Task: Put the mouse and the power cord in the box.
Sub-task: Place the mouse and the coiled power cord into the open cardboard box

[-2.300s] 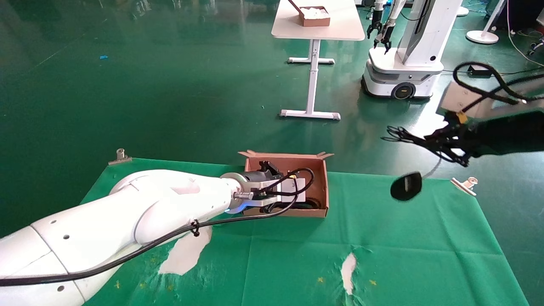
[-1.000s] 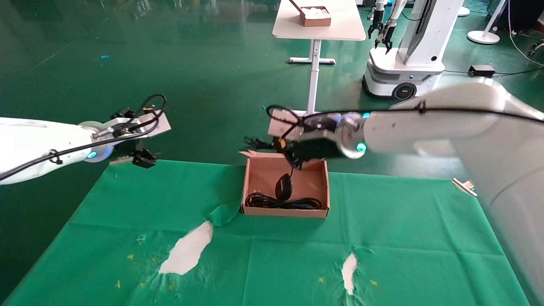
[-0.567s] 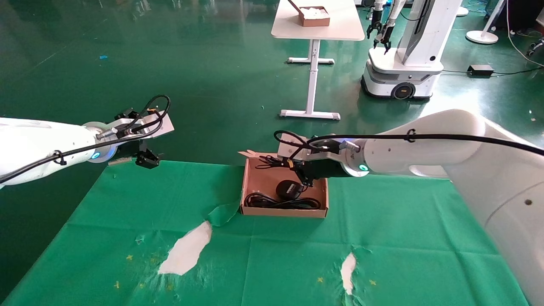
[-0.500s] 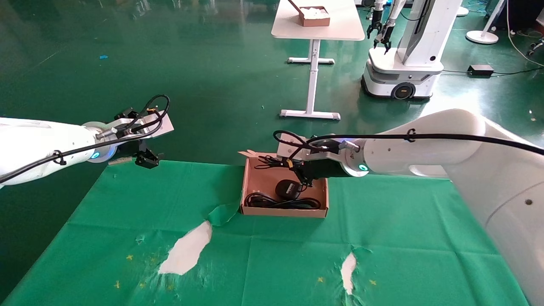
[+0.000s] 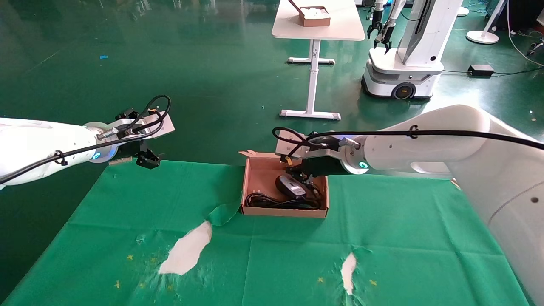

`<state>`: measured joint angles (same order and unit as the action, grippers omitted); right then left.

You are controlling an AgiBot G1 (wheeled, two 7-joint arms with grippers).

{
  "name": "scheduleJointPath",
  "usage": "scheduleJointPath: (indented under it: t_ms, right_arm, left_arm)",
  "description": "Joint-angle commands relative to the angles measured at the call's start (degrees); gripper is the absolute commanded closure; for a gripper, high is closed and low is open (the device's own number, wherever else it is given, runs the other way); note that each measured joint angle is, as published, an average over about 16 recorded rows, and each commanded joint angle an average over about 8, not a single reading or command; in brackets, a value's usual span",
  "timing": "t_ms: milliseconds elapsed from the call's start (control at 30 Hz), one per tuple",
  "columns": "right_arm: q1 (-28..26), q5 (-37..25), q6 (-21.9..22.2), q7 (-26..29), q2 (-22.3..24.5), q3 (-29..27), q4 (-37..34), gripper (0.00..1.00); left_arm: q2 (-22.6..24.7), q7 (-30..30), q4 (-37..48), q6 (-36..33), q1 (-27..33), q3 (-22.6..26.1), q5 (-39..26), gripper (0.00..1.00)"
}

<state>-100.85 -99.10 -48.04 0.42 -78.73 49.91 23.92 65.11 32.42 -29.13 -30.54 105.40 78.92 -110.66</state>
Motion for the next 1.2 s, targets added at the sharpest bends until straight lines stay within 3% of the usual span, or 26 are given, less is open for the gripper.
scheduleJointPath:
  t_ms: [33,433,1200]
  right_arm:
    - [0.0,0.0,-0.1,0.0,0.0,-0.1,0.1,0.00]
    - [1.4,2.1,-1.7,0.3,1.7,-1.6,2.2,0.00]
    - [16.3,23.7,-15.8,4.3,18.2,-14.2,20.8,0.00]
  left_arm:
    - [0.0,0.0,0.0,0.0,0.0,0.0,0.0,0.00]
    - [0.0,0.0,-0.1,0.0,0.0,0.0,0.0,0.00]
    - [-0.1,-0.1,-0.2,-0.2,-0.2,-0.3,0.2,0.00]
